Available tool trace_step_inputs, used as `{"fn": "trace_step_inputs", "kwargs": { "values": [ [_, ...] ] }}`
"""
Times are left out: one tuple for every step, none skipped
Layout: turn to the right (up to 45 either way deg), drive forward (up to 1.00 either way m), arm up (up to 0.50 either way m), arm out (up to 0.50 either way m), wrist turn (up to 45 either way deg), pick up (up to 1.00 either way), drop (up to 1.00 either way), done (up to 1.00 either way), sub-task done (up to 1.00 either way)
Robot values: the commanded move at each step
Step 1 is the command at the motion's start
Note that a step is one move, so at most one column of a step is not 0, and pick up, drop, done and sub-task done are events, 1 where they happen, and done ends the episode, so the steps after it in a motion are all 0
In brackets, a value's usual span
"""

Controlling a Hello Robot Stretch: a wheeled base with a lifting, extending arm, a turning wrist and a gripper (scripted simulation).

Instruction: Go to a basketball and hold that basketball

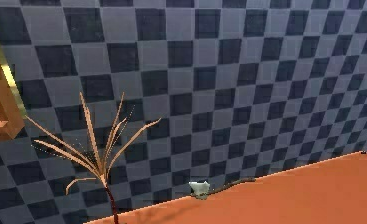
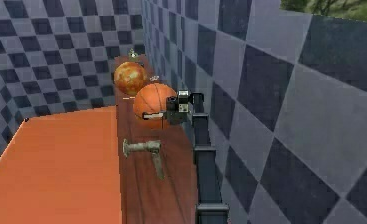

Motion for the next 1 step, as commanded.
{"fn": "trace_step_inputs", "kwargs": {
  "values": [
    [0.0, 0.00, 0.00, 0.00, 0.0, 0.00, 0.00, 1.00, 0.00]
  ]
}}
